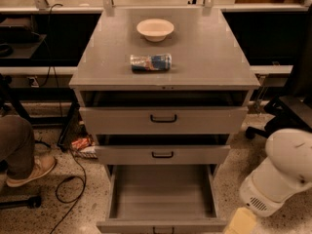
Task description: Close bottom drawer
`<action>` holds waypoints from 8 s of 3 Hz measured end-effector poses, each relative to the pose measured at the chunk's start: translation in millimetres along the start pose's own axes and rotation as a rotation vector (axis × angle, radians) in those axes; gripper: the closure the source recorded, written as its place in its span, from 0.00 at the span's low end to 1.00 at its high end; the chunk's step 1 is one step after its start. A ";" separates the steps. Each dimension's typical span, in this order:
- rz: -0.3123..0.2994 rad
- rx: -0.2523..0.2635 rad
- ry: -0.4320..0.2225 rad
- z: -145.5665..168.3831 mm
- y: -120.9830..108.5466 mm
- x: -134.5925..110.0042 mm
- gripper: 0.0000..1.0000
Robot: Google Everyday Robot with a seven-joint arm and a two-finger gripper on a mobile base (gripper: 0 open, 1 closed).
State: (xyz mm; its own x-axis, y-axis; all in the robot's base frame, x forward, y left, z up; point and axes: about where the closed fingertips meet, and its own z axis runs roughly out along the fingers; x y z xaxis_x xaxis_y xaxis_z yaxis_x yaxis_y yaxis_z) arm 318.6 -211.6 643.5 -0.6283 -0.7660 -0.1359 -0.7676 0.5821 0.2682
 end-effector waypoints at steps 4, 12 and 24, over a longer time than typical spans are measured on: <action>0.115 -0.262 -0.013 203.3 8.2 8.2 0.00; 0.222 -0.202 -0.094 346.2 -137.3 27.2 1.00; 0.222 0.001 -0.255 416.9 -243.7 3.3 1.00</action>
Offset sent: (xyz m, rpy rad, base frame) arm -0.0379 0.0704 -0.2537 0.2065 0.2715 -0.1064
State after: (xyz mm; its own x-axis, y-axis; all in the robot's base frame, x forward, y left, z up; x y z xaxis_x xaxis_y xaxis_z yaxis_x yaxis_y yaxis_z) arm 450.9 -242.3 180.1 -0.7911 -0.5280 -0.3087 -0.6090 0.7273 0.3166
